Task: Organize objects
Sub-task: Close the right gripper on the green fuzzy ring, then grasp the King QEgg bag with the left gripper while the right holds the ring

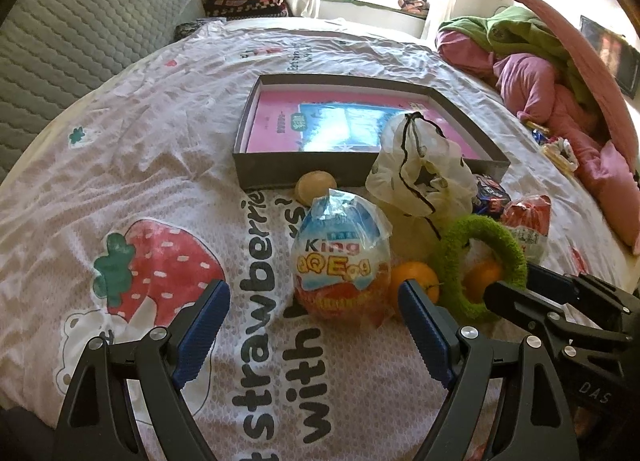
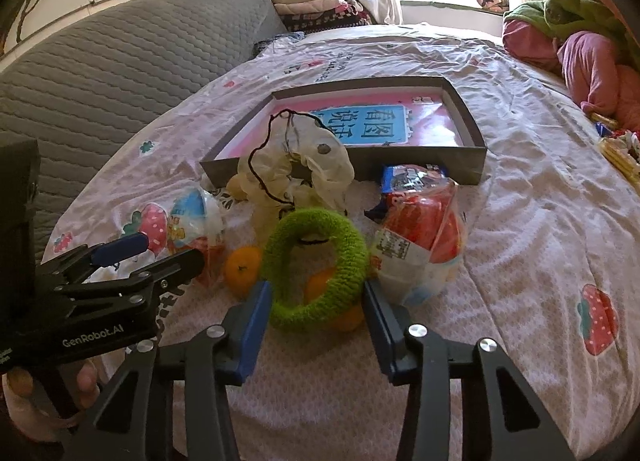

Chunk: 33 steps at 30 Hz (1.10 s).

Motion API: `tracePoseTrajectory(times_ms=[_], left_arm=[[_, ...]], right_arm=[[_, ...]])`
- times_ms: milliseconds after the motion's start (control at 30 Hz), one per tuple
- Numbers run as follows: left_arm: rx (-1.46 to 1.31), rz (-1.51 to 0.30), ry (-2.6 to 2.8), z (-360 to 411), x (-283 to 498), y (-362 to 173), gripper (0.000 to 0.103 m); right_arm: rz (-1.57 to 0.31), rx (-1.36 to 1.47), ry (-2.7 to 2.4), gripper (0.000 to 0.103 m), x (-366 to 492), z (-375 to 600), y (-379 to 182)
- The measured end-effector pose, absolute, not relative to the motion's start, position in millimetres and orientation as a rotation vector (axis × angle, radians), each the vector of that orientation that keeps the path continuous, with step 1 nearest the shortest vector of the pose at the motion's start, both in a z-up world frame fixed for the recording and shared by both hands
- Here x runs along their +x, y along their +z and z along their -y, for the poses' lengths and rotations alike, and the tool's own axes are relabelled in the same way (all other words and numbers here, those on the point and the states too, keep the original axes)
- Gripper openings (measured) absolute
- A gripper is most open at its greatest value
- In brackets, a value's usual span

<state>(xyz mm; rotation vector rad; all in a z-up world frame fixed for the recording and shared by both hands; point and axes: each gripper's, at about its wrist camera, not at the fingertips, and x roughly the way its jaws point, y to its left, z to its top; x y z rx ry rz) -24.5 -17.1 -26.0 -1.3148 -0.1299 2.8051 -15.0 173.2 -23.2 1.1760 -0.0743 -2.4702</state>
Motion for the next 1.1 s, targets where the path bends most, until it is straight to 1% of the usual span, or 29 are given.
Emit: tracePoseTrajectory(times_ms=[67, 233, 367, 533, 800, 1000, 1067, 1100], left_arm=[[-1.316, 0.129, 2.806, 17, -27, -26, 0.087], [-1.313, 0.131, 2.802, 16, -31, -27, 0.087], [-1.328, 0.144, 2.8, 16, -35, -28, 0.087], [-1.343, 0.145, 2.806, 13, -43, -29, 0.087], [-1.41, 0.18, 2.807, 18, -56, -38, 0.087], [-1.405, 0.197, 2.796, 21, -60, -44, 0.087], [-1.4, 0.203, 2.791, 20, -60, -44, 0.086], [-1.394, 0.206, 2.787, 20, -60, -44, 0.083]], right_arm=[[0.072, 1.176, -2.468, 0.041, -17, -173, -23], [0.07, 1.158, -2.463, 0.037, -23, -171, -22], [0.027, 1.129, -2.468, 0.027, -26, -167, -21], [-0.03, 1.103, -2.464, 0.02, -31, -160, -20], [-0.089, 1.071, -2.452, 0.017, -36, -151, -23], [-0.046, 1.036, -2.449, 0.017, -37, -156, -23], [-0.035, 1.028, -2.451, 0.017, -36, -157, -23], [-0.038, 1.026, -2.453, 0.017, -36, -157, -24]])
